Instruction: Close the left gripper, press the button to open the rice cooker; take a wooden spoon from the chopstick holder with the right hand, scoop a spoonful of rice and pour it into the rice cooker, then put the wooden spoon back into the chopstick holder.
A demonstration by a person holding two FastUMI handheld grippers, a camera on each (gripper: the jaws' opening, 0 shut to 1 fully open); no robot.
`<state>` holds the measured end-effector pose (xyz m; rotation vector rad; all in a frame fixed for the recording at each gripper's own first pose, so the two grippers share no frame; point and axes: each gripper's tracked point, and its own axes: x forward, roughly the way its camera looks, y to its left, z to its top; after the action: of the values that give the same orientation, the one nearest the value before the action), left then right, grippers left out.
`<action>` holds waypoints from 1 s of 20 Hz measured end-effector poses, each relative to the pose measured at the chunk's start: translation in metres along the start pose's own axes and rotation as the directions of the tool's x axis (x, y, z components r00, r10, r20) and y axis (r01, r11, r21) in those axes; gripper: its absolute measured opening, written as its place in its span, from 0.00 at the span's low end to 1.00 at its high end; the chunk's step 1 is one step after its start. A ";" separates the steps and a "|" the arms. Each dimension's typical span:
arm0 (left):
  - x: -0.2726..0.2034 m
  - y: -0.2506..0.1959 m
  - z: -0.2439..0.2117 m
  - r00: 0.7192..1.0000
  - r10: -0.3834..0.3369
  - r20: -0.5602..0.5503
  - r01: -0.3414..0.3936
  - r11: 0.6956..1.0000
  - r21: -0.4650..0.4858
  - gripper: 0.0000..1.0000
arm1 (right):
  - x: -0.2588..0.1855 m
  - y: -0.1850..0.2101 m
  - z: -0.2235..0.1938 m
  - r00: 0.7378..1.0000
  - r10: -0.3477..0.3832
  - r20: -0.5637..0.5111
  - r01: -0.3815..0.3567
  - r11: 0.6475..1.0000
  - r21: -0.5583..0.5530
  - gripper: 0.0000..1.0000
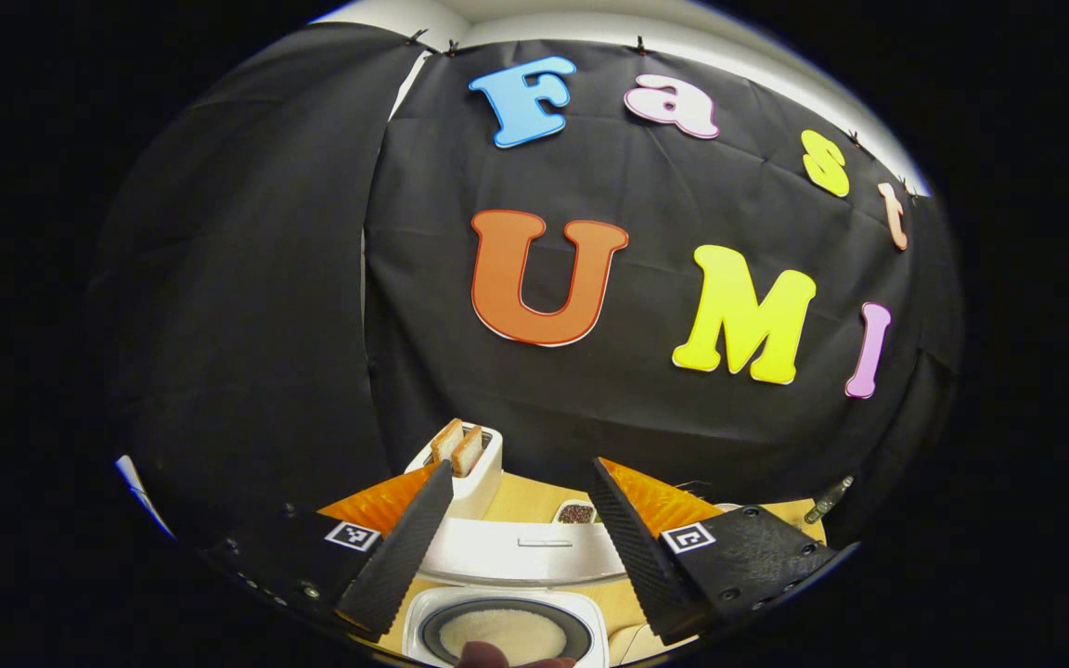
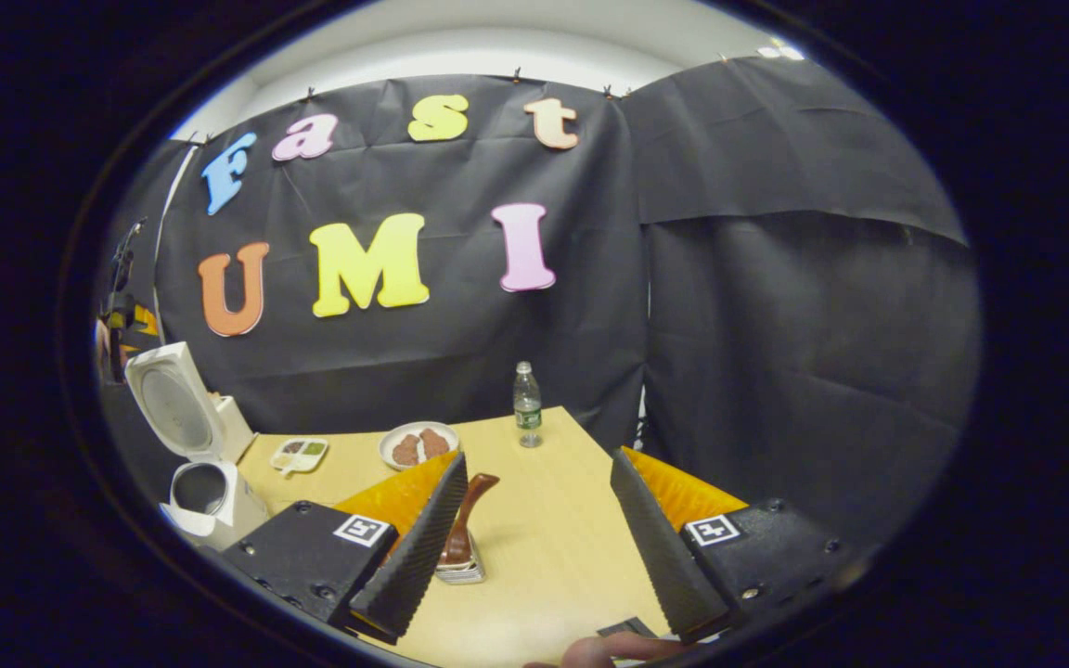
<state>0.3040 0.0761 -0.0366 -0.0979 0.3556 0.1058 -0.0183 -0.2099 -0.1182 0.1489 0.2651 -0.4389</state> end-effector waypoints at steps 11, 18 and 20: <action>-0.038 0.000 -0.053 0.985 0.003 -0.174 0.013 0.996 0.093 0.97 | -0.004 0.045 -0.011 0.996 0.081 -0.038 -0.079 0.996 0.043 0.99; -0.117 0.002 -0.177 0.921 -0.032 -0.388 0.024 0.999 -0.024 0.97 | -0.001 0.086 -0.017 0.978 0.200 -0.057 -0.202 0.979 -0.024 1.00; -0.128 -0.003 -0.207 0.898 -0.047 -0.437 0.028 0.998 -0.050 0.96 | 0.000 0.094 -0.022 0.972 0.220 -0.079 -0.224 0.974 -0.036 1.00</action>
<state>0.1138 0.0383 -0.1845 -0.1721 0.8042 0.0520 0.0176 -0.1212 -0.1314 0.1492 0.3278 -0.2051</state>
